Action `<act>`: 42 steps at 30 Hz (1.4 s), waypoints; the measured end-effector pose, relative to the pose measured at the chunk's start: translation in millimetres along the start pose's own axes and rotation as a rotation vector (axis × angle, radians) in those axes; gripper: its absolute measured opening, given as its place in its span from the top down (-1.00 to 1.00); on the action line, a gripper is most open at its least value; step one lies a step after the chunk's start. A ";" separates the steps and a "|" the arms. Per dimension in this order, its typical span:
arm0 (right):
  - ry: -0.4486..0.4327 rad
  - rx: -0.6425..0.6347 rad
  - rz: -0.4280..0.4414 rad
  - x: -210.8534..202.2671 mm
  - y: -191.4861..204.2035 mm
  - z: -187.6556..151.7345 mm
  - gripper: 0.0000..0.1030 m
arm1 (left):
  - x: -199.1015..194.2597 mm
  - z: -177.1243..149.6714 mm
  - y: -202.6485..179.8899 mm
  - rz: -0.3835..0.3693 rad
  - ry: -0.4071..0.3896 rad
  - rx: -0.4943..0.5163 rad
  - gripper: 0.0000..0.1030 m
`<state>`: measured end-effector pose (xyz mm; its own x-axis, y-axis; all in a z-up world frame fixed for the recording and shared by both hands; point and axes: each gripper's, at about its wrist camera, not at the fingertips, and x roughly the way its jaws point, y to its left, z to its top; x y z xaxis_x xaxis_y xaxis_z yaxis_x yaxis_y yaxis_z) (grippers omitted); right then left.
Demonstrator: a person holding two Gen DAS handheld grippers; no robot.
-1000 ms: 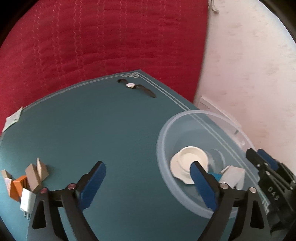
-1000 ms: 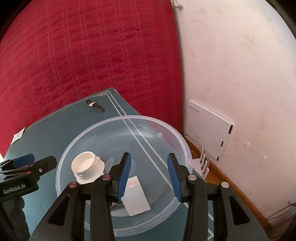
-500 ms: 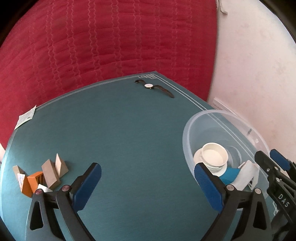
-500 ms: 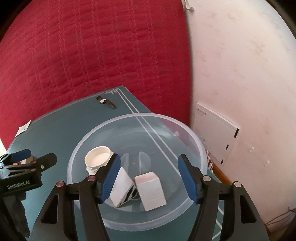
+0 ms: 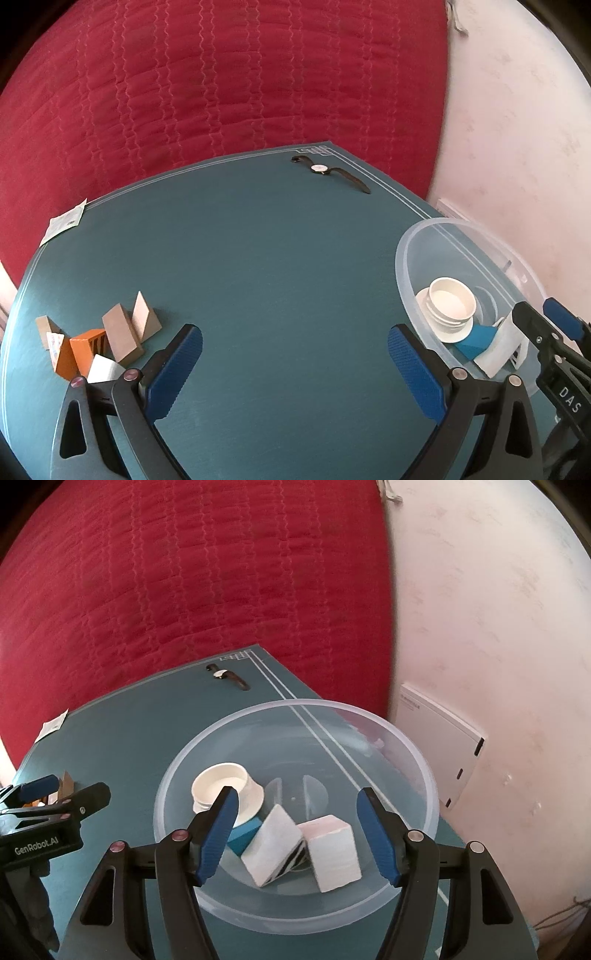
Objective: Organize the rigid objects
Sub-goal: 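Move both open tools away from the clear bowl toward the loose blocks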
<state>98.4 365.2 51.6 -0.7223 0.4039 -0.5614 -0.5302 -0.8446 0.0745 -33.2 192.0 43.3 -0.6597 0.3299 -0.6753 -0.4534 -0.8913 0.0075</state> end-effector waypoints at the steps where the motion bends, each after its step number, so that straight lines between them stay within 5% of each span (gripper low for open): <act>1: -0.001 -0.003 0.001 -0.4 1.7 -0.5 -0.32 | -0.3 -0.7 1.7 0.001 0.000 -0.003 -0.98; 27: -0.004 -0.139 0.085 -8.1 77.5 -13.6 -0.33 | -19.9 -16.1 50.3 0.053 -0.023 -0.068 -0.98; 42: 0.090 -0.191 0.179 1.4 120.0 -24.9 -0.45 | -27.6 -28.6 94.3 0.116 -0.023 -0.139 -0.98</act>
<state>44.7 255.7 39.2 -0.7497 0.2169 -0.6252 -0.2985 -0.9540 0.0270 -40.6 89.9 41.6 -0.7168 0.2280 -0.6590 -0.2876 -0.9576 -0.0185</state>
